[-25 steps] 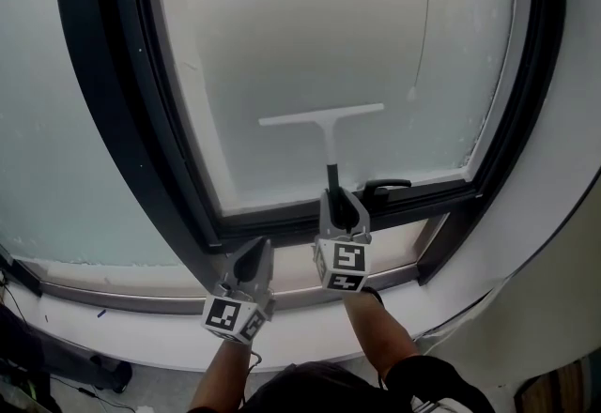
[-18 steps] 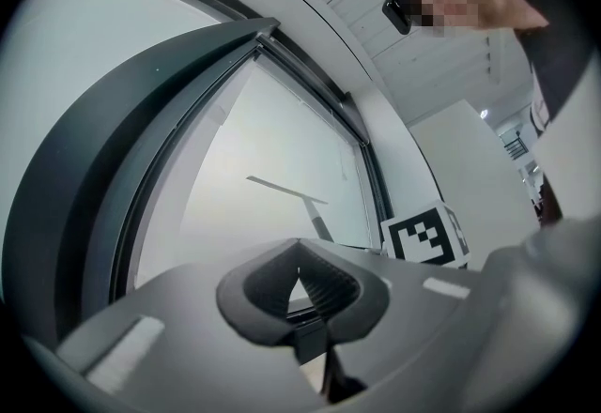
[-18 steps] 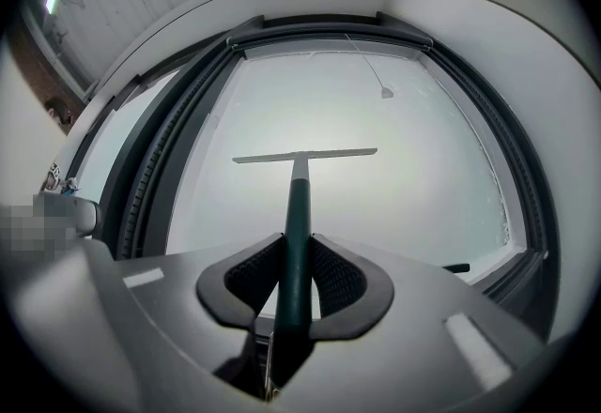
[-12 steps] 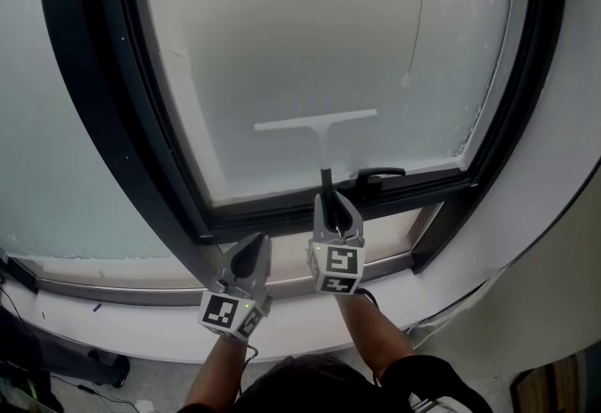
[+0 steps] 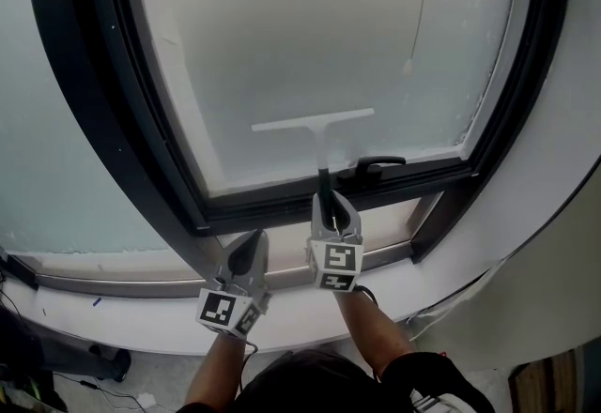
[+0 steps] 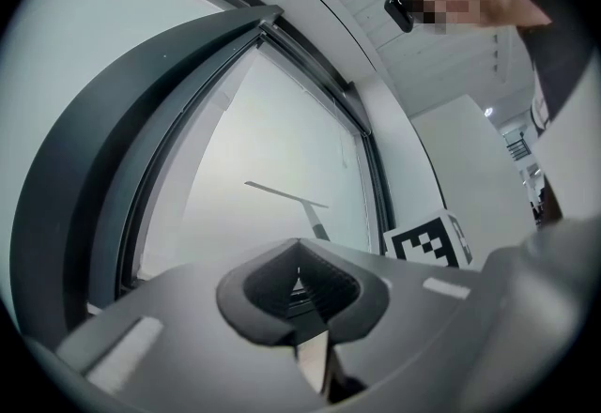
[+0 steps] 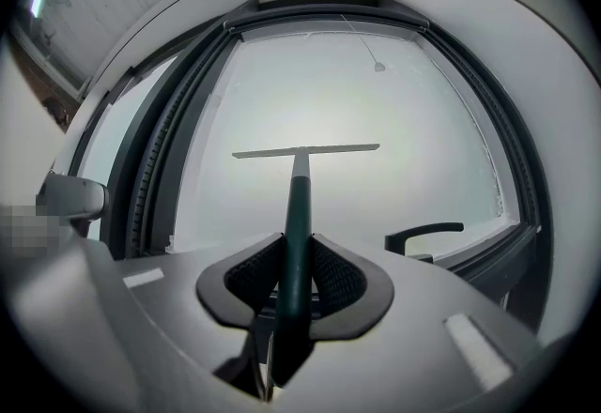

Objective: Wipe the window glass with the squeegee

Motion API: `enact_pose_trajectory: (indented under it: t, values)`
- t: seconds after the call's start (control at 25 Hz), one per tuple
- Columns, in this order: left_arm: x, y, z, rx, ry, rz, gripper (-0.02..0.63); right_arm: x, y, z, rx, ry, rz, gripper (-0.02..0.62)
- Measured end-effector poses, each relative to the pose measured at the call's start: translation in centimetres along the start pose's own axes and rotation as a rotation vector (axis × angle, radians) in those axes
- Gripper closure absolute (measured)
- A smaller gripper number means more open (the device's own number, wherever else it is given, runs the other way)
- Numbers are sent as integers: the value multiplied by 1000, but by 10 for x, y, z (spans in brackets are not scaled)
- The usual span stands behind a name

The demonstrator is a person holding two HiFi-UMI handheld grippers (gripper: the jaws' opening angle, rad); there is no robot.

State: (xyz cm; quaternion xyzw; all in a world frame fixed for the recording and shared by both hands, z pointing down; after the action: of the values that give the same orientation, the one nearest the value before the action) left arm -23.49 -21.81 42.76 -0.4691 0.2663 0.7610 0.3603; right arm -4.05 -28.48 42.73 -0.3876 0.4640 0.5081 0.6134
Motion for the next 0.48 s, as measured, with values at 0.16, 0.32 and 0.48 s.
enact_pose_trajectory:
  t: [0.16, 0.32, 0.48]
  values:
    - [-2, 1, 2, 2, 14, 1, 607, -4, 0, 3, 0, 16, 1, 500]
    - [-3, 1, 2, 1, 14, 3, 607, -10, -1, 5, -12, 20, -2, 500]
    - [-5, 0, 5, 8, 9, 6, 607, -19, -3, 14, -15, 45, 0, 500]
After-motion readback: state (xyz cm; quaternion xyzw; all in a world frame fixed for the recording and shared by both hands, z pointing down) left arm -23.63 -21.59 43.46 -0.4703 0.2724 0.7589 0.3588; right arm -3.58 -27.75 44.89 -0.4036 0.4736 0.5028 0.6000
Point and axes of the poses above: the fingertips, and each gripper's own axes: z backward along the fingers, y to its left, x out of its top, the point moved 9 cm from there along z, backward along the fingers, and after that the axes turned 10 degrees about -y, right-handed, at the moved point
